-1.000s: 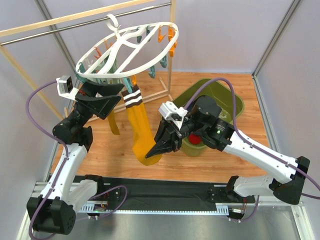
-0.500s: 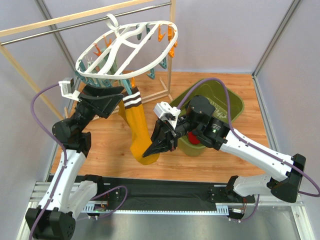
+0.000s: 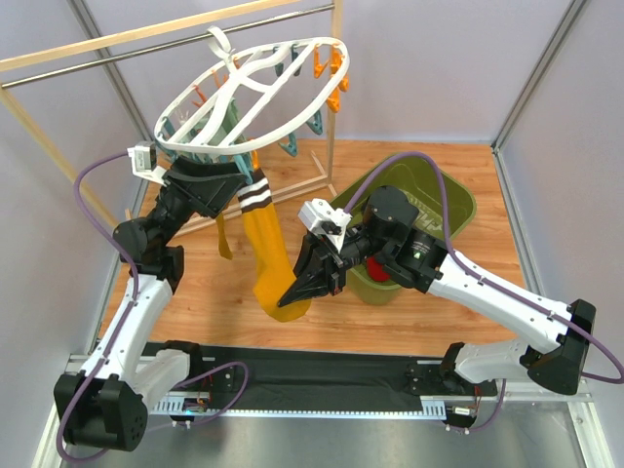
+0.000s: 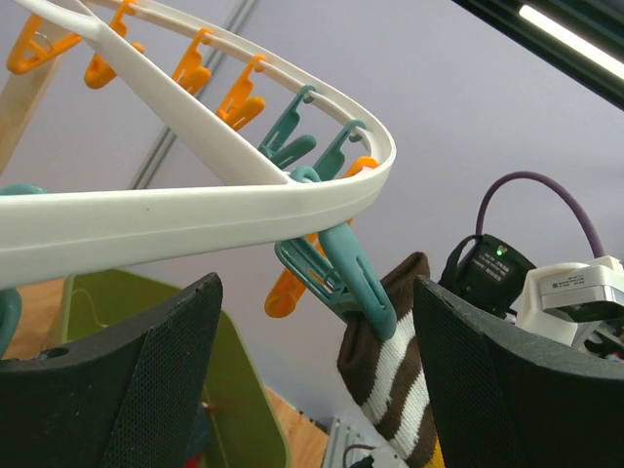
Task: Remove the socks clipped to the hanger
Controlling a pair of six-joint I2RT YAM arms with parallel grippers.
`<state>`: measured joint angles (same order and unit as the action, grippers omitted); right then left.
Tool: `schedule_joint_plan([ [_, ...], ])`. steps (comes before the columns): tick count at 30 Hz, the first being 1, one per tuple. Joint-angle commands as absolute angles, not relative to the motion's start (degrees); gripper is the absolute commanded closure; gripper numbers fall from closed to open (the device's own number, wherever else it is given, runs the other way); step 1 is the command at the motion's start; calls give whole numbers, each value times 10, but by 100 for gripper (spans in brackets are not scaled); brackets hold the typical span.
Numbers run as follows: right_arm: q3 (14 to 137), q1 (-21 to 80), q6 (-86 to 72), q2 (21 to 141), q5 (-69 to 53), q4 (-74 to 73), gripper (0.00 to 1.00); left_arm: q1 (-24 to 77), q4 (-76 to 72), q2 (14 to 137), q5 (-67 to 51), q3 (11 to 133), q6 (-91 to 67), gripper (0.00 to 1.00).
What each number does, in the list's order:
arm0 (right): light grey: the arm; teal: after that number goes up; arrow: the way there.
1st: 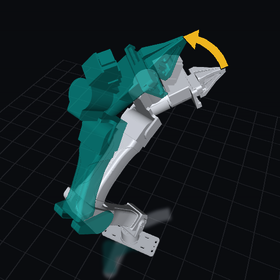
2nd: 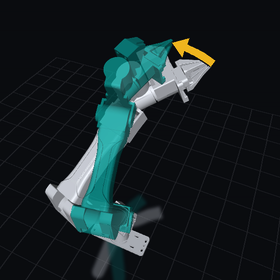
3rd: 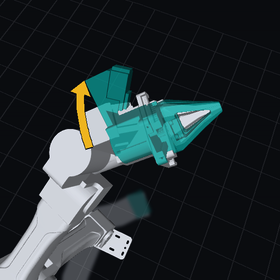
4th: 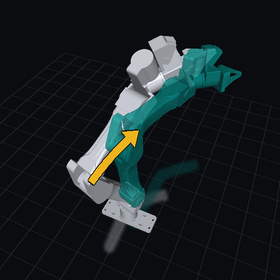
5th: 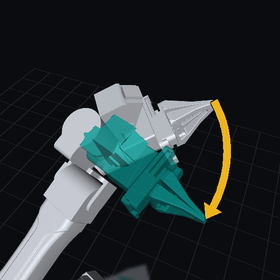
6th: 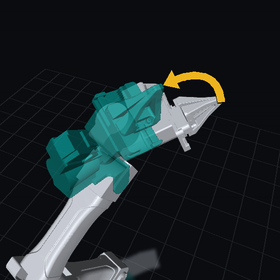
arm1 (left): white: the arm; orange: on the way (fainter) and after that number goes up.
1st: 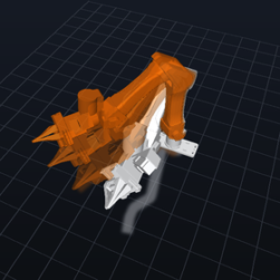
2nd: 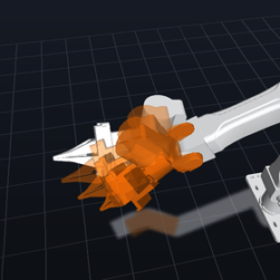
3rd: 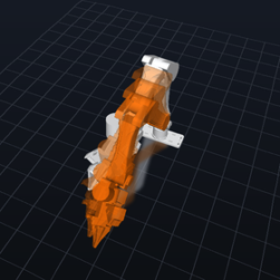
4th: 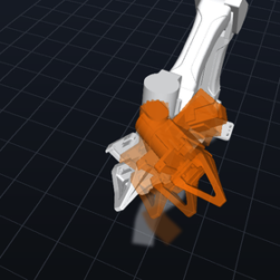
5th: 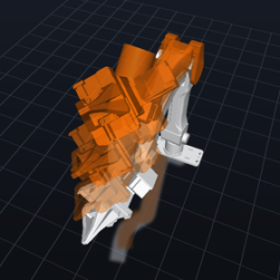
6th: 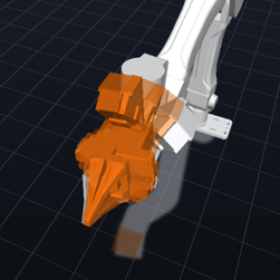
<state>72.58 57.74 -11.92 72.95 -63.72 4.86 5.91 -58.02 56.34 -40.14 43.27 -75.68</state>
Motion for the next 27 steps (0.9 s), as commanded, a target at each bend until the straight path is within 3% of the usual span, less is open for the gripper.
schedule_joint_plan([
  [1,750,584,-108,732,-657,39,100,61,-673,579,-426,464,-776,15],
  [17,756,584,-103,733,-660,29,100,61,-834,665,-425,478,-881,22],
  [27,758,584,-105,738,-661,33,100,61,-796,656,-446,487,-855,22],
])
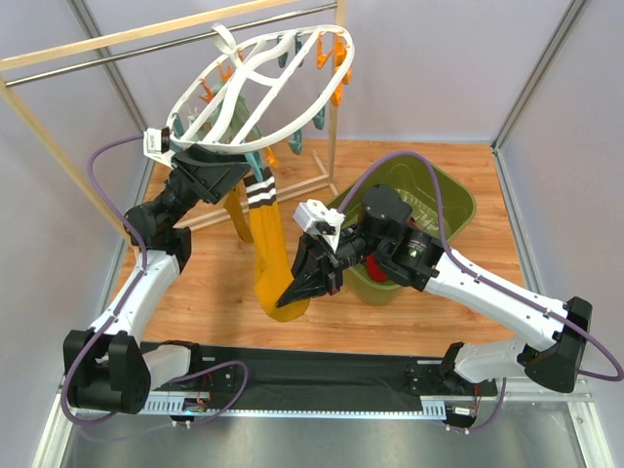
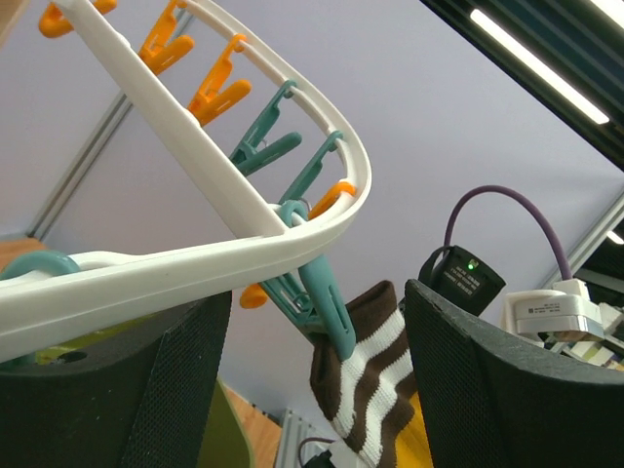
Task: Remove the socks clipped to the hanger
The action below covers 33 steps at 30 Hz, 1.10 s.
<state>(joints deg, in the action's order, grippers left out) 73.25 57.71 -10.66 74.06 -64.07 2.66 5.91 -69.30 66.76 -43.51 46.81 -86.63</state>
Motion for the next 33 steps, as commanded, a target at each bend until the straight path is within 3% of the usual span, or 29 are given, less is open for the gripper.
schedule_joint_plan([
  [1,759,584,-105,738,-661,33,100,61,-790,650,-446,486,-850,23],
  [23,752,584,-122,750,-663,53,100,61,-828,649,-446,506,-866,48],
  [33,746,584,-118,746,-662,49,100,61,-828,652,-446,512,-870,75],
])
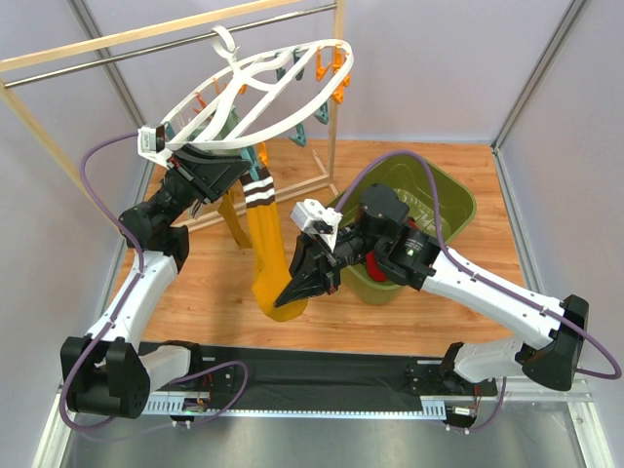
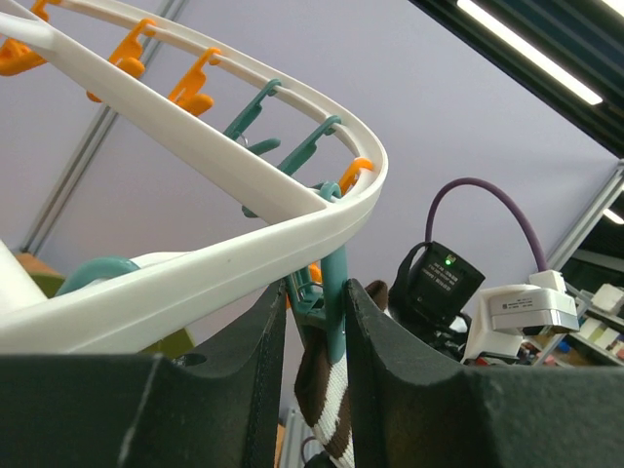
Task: Remove the socks clipped to the hanger
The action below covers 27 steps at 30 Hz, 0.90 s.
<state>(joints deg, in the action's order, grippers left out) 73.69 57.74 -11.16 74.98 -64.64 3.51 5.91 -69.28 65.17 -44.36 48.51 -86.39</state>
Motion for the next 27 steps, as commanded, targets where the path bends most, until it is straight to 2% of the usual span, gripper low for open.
schedule_joint_plan([
  [1,746,584,-118,745,-662,50,100,61,-830,652,-446,515,-873,77],
  [8,744,584,-117,745,-662,49,100,61,-831,657,-447,521,-881,95],
  [10,744,584,-117,744,-662,49,100,61,-833,657,-448,521,-884,95],
  [13,744,584,-113,742,-661,46,100,61,-829,655,-451,522,-886,86],
  [14,744,584,-108,740,-655,45,100,61,-824,655,-451,521,-885,76],
  [16,744,584,-98,734,-636,29,100,61,-803,652,-457,519,-876,63],
  [17,742,584,-80,727,-600,19,100,61,-793,647,-461,518,-872,50],
  [18,741,584,-71,724,-578,3,100,61,-770,644,-462,517,-867,47],
  [23,731,583,-30,709,-472,-59,100,61,-645,606,-485,514,-786,41],
  [27,711,583,-18,700,-439,-59,100,61,-518,579,-489,523,-715,37],
])
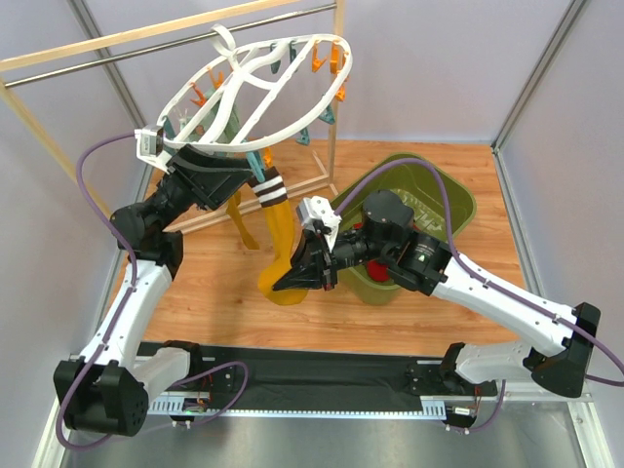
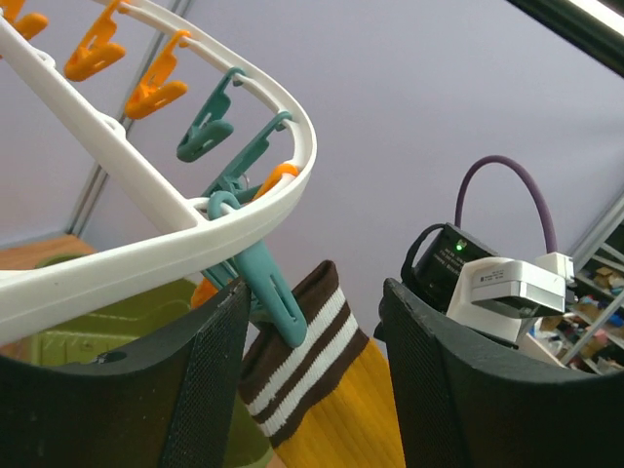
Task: Remove the socks clipped to the hanger
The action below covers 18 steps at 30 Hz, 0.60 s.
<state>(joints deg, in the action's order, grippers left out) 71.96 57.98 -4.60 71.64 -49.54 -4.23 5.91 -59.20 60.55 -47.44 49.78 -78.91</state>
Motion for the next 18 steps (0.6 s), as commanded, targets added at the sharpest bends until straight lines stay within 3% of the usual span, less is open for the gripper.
schedule_joint_plan([
  [1,705,583,-15,698,-439,-57,100,61,-508,578,-490,525,-700,36],
  [10,679,574,-14,698,-488,-5,100,61,-432,567,-492,534,-643,33],
  [18,648,534,-109,718,-593,174,100,61,-338,561,-498,552,-563,32],
])
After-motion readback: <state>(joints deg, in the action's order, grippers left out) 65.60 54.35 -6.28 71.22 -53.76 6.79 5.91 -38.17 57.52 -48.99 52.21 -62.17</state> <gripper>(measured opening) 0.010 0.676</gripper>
